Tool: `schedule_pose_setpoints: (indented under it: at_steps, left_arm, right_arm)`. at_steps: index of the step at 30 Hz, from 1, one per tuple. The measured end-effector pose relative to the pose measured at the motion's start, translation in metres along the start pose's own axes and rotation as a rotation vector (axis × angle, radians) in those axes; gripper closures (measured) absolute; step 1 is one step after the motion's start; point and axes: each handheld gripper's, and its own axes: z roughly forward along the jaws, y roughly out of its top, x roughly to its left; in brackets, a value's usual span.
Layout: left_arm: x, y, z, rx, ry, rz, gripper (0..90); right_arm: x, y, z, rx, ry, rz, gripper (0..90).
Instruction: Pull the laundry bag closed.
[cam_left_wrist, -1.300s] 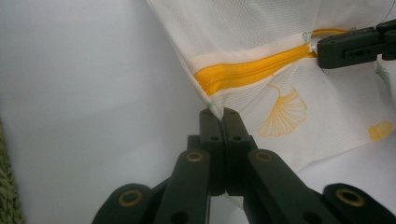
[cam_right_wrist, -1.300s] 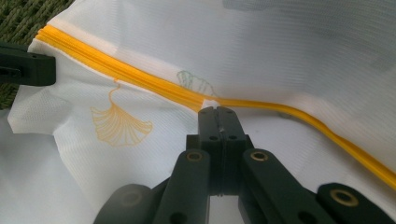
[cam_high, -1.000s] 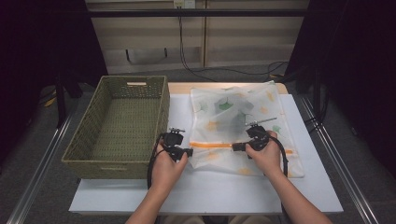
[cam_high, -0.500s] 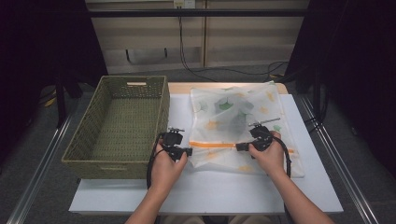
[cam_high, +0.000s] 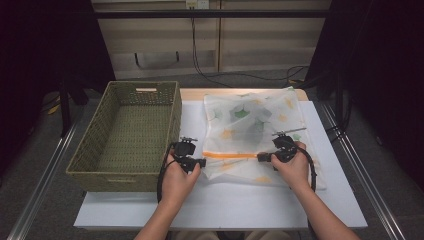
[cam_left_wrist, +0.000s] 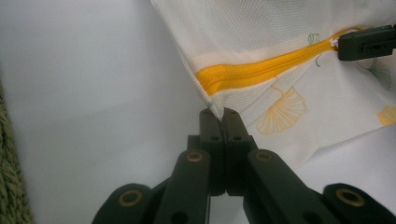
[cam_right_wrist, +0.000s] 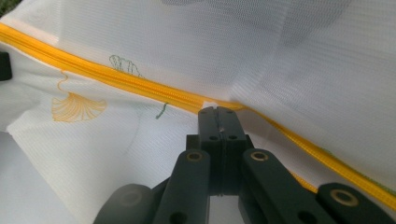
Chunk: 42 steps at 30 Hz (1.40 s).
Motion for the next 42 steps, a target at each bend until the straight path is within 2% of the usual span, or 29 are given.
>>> schedule_pose_setpoints:
  at_steps: [3, 5, 8, 10, 14, 16, 24, 26, 28, 35, 37, 40, 42]
  left_arm:
    - [0.000, 0.000, 0.000, 0.001, 0.001, 0.002, 89.9]
    - [0.000, 0.000, 0.000, 0.001, -0.001, -0.002, 89.9]
    - [0.000, 0.000, 0.000, 0.000, 0.001, -0.001, 89.9]
    - [0.000, 0.000, 0.000, 0.000, 0.003, 0.001, 89.9]
    - [0.000, 0.000, 0.000, 0.000, 0.001, 0.000, 89.9]
    - [0.000, 0.000, 0.000, -0.001, 0.004, 0.001, 89.9]
    - [0.000, 0.000, 0.000, 0.003, 0.006, 0.002, 89.9]
    - [0.000, 0.000, 0.001, 0.002, 0.009, 0.000, 89.9]
    - [0.000, 0.000, 0.001, 0.001, 0.011, 0.001, 89.9]
    - [0.001, 0.000, 0.000, 0.002, 0.013, 0.004, 89.9]
    - [0.001, 0.000, 0.000, 0.002, 0.011, 0.001, 89.9]
    - [0.000, 0.000, 0.001, 0.000, 0.015, 0.001, 89.9]
    - [0.000, 0.000, 0.001, -0.001, 0.016, 0.001, 89.9]
  right_arm:
    - [-0.001, -0.001, -0.002, 0.002, -0.021, -0.005, 90.0]
    - [-0.003, -0.001, -0.003, 0.000, -0.007, 0.009, 90.0]
    - [-0.004, -0.002, -0.004, 0.000, -0.028, -0.003, 90.0]
    - [-0.006, -0.003, -0.006, -0.003, -0.018, 0.006, 90.0]
    - [-0.009, -0.004, -0.009, -0.007, -0.034, 0.012, 90.0]
    - [-0.011, -0.005, -0.011, -0.013, -0.022, 0.023, 90.0]
    - [-0.019, -0.009, -0.016, -0.019, -0.037, 0.037, 90.0]
    - [-0.020, -0.009, -0.016, -0.024, -0.021, 0.050, 90.0]
    - [-0.020, -0.010, -0.016, -0.020, -0.034, 0.038, 90.0]
    - [-0.021, -0.012, -0.017, -0.022, -0.029, 0.045, 90.0]
    - [-0.022, -0.011, -0.017, -0.020, -0.043, 0.042, 90.0]
    - [-0.023, -0.012, -0.019, -0.024, -0.028, 0.055, 90.0]
    - [-0.024, -0.012, -0.019, -0.027, -0.042, 0.040, 90.0]
